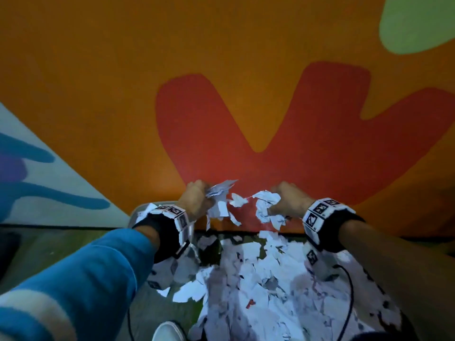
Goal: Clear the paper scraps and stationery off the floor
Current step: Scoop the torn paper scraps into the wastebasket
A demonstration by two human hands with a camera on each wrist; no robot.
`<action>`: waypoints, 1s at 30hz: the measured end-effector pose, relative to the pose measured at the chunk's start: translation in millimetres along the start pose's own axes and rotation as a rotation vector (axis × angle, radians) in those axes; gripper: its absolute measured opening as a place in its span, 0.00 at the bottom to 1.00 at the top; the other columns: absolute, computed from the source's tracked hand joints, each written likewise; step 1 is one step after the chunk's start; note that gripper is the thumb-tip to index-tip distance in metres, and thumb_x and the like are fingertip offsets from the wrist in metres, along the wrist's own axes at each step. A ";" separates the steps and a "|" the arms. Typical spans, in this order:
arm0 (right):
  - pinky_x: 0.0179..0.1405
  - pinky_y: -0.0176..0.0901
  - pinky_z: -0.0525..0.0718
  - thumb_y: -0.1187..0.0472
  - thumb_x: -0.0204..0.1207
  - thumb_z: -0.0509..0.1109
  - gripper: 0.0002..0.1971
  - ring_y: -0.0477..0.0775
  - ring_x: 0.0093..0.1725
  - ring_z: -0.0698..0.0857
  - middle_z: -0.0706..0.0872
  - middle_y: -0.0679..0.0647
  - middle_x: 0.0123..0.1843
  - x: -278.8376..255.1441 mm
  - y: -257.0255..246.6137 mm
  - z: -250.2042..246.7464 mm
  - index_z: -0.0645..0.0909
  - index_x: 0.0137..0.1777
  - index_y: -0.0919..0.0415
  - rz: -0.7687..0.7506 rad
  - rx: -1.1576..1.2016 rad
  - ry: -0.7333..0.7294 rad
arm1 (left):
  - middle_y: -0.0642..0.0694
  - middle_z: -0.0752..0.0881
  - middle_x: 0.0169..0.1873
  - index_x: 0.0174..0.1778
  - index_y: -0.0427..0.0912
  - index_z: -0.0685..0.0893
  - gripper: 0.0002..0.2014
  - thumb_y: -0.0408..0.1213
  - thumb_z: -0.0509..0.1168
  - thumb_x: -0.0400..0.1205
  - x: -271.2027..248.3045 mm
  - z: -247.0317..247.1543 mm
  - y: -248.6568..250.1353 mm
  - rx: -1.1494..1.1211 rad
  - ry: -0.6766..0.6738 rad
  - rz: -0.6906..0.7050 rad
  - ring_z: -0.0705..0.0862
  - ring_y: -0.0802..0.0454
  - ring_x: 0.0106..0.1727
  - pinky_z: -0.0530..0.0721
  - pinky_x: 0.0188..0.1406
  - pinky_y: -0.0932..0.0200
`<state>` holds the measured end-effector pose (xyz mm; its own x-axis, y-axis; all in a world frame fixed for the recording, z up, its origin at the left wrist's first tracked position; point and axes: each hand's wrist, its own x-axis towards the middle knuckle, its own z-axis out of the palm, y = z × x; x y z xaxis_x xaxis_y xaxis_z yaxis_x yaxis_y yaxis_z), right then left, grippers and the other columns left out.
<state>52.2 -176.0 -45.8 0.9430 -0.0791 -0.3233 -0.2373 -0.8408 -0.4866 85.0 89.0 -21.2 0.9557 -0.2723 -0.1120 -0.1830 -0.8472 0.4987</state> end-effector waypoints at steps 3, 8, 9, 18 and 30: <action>0.34 0.38 0.80 0.57 0.67 0.84 0.35 0.55 0.50 0.86 0.84 0.62 0.63 -10.9 -47.9 0.6 0.77 0.73 0.64 -0.061 0.040 -0.007 | 0.44 0.83 0.29 0.30 0.43 0.76 0.13 0.32 0.72 0.77 -18.3 -32.7 -27.9 -0.057 0.045 -0.053 0.83 0.47 0.30 0.82 0.27 0.54; 0.35 0.41 0.85 0.61 0.68 0.84 0.38 0.55 0.48 0.88 0.81 0.62 0.69 -16.4 -114.2 33.4 0.73 0.77 0.65 -0.082 0.188 -0.019 | 0.51 0.76 0.22 0.26 0.45 0.74 0.17 0.25 0.71 0.76 -46.5 -51.7 -80.4 -0.222 0.167 -0.163 0.77 0.57 0.21 0.68 0.14 0.72; 0.39 0.41 0.84 0.61 0.67 0.84 0.38 0.55 0.52 0.87 0.81 0.60 0.69 -15.7 -125.0 44.3 0.74 0.77 0.64 -0.087 0.212 -0.015 | 0.49 0.77 0.23 0.27 0.43 0.75 0.16 0.26 0.71 0.76 -50.0 -51.9 -92.3 -0.243 0.171 -0.216 0.77 0.55 0.22 0.68 0.13 0.72; 0.22 0.42 0.83 0.64 0.67 0.82 0.10 0.49 0.29 0.85 0.88 0.54 0.37 5.8 -199.3 121.5 0.87 0.46 0.64 -0.119 0.310 -0.056 | 0.36 0.88 0.36 0.42 0.34 0.85 0.03 0.27 0.68 0.75 -36.8 -45.8 -158.2 -0.266 0.128 -0.392 0.90 0.42 0.33 0.85 0.20 0.55; 0.30 0.52 0.82 0.68 0.76 0.71 0.27 0.57 0.26 0.79 0.84 0.61 0.35 20.7 -204.0 148.9 0.73 0.74 0.52 -0.074 0.373 -0.386 | 0.41 0.82 0.69 0.77 0.42 0.78 0.28 0.36 0.72 0.78 -25.3 -33.0 -182.6 -0.175 -0.164 -0.427 0.86 0.40 0.62 0.87 0.58 0.49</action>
<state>85.4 73.6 -74.1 0.8228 0.2348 -0.5176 -0.3063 -0.5839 -0.7518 101.9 265.6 -81.1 0.8854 0.0027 -0.4648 0.2724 -0.8133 0.5142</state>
